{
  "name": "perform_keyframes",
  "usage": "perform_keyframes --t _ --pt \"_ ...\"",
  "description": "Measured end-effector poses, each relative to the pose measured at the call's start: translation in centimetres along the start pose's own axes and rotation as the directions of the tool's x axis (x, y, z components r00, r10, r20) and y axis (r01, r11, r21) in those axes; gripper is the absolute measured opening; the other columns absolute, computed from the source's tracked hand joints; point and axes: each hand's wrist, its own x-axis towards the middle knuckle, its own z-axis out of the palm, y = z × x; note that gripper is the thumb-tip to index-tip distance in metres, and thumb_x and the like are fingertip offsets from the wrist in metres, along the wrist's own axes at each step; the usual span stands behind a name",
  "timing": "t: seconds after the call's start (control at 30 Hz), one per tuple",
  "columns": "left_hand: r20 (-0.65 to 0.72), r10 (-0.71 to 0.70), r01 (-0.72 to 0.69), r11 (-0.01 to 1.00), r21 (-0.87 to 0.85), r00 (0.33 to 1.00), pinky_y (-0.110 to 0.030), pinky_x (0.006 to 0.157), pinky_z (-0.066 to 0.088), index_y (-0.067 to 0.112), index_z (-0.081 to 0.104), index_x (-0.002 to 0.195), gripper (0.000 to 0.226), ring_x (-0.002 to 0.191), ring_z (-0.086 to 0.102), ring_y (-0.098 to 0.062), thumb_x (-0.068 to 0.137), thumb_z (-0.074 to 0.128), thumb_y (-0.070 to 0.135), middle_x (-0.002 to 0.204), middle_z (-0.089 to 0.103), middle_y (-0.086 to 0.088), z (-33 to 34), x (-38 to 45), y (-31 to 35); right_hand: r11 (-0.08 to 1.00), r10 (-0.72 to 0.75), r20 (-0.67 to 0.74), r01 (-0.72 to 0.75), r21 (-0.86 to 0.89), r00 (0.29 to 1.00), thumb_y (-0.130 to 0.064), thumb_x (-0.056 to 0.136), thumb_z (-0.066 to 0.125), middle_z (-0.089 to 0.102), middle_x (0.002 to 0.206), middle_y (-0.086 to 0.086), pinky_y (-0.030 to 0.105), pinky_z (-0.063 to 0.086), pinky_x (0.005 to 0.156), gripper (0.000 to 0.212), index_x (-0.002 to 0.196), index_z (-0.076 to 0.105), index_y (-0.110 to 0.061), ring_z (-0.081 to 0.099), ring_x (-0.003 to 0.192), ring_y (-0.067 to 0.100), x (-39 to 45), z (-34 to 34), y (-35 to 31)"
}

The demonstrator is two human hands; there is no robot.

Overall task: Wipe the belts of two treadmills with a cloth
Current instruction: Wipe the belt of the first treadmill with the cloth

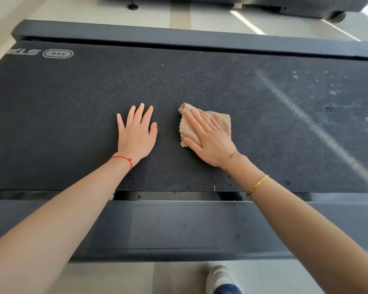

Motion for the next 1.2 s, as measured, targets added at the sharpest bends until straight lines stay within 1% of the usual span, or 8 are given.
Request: perform_keyframes --t 0.27,0.43,0.5,0.57,0.67,0.93,1.1,1.2 --pt "0.002 0.007 -0.007 1.000 -0.009 1.000 -0.059 0.122 0.001 0.025 0.019 0.159 0.055 0.154 0.006 -0.022 0.106 0.027 0.038 0.167 0.015 -0.002 0.1 -0.1 -0.1 0.997 0.083 -0.076 -0.082 0.006 0.994 -0.051 0.103 0.031 0.006 0.166 -0.004 0.037 0.004 0.124 0.068 0.158 0.006 -0.023 0.003 0.153 0.015 -2.1 0.0 1.5" --pt "-0.010 0.004 -0.004 1.000 0.000 1.000 -0.060 0.122 0.002 0.024 0.020 0.158 0.055 0.154 0.008 -0.023 0.106 0.027 0.038 0.166 0.016 -0.002 0.3 -0.1 -0.1 0.965 0.262 -0.078 -0.260 0.035 0.962 -0.044 0.105 0.027 -0.002 0.165 -0.007 0.037 -0.004 0.124 0.060 0.158 0.002 -0.029 -0.005 0.152 0.014 -4.5 -0.7 3.5" --pt "-0.018 0.007 -0.007 1.000 0.002 1.000 -0.060 0.121 0.003 0.023 0.021 0.158 0.055 0.154 0.009 -0.024 0.105 0.028 0.037 0.166 0.017 -0.003 0.3 -0.1 0.0 0.973 0.231 -0.010 -0.231 0.010 0.973 -0.039 0.106 0.024 -0.005 0.165 -0.007 0.040 -0.007 0.123 0.056 0.158 0.003 -0.028 -0.009 0.152 0.017 -4.4 -0.6 2.2" --pt "-0.017 0.004 -0.003 1.000 0.006 1.000 -0.061 0.121 0.003 0.023 0.021 0.158 0.055 0.154 0.009 -0.025 0.105 0.027 0.037 0.166 0.017 -0.004 0.3 -0.1 0.0 0.995 0.099 0.024 -0.098 -0.024 0.995 -0.036 0.107 0.025 0.000 0.165 -0.006 0.042 -0.004 0.123 0.055 0.158 0.008 -0.026 -0.007 0.153 0.020 -4.6 0.1 -0.4" --pt "-0.017 0.011 -0.011 1.000 0.018 1.000 -0.061 0.121 0.004 0.022 0.021 0.158 0.055 0.154 0.010 -0.025 0.105 0.028 0.037 0.166 0.017 -0.004 0.3 -0.2 0.0 0.999 -0.005 0.049 0.007 -0.039 0.999 -0.038 0.107 0.023 0.004 0.164 -0.010 0.041 -0.006 0.123 0.054 0.158 0.008 -0.026 -0.006 0.152 0.015 -5.4 1.1 -3.2" --pt "-0.023 0.014 -0.014 1.000 -0.001 1.000 -0.060 0.121 0.003 0.022 0.022 0.158 0.055 0.154 0.010 -0.025 0.105 0.029 0.037 0.166 0.018 -0.004 0.2 -0.3 0.0 0.997 0.002 0.050 -0.006 0.077 0.999 -0.060 0.098 0.018 0.007 0.165 -0.011 0.040 -0.003 0.124 0.065 0.157 0.013 -0.034 -0.007 0.152 0.013 -5.8 -0.1 -2.9" --pt "-0.010 0.009 -0.009 1.000 -0.001 1.000 -0.060 0.122 0.002 0.023 0.020 0.159 0.056 0.154 0.008 -0.024 0.105 0.027 0.037 0.166 0.016 -0.003 0.0 -0.2 0.0 0.996 0.057 -0.009 -0.058 -0.073 0.998 -0.042 0.106 0.022 0.006 0.165 -0.008 0.041 0.002 0.123 0.053 0.157 0.013 -0.029 -0.006 0.153 0.020 -5.3 0.4 -1.6" --pt "0.002 0.006 -0.006 1.000 -0.008 1.000 -0.060 0.122 0.001 0.022 0.019 0.159 0.056 0.154 0.007 -0.024 0.106 0.027 0.037 0.167 0.015 -0.003 -0.1 -0.3 0.1 0.991 0.094 -0.036 -0.097 -0.095 0.995 -0.043 0.106 0.028 0.008 0.165 -0.006 0.038 0.000 0.124 0.054 0.157 0.017 -0.029 -0.001 0.153 0.023 -5.5 0.5 -1.0"
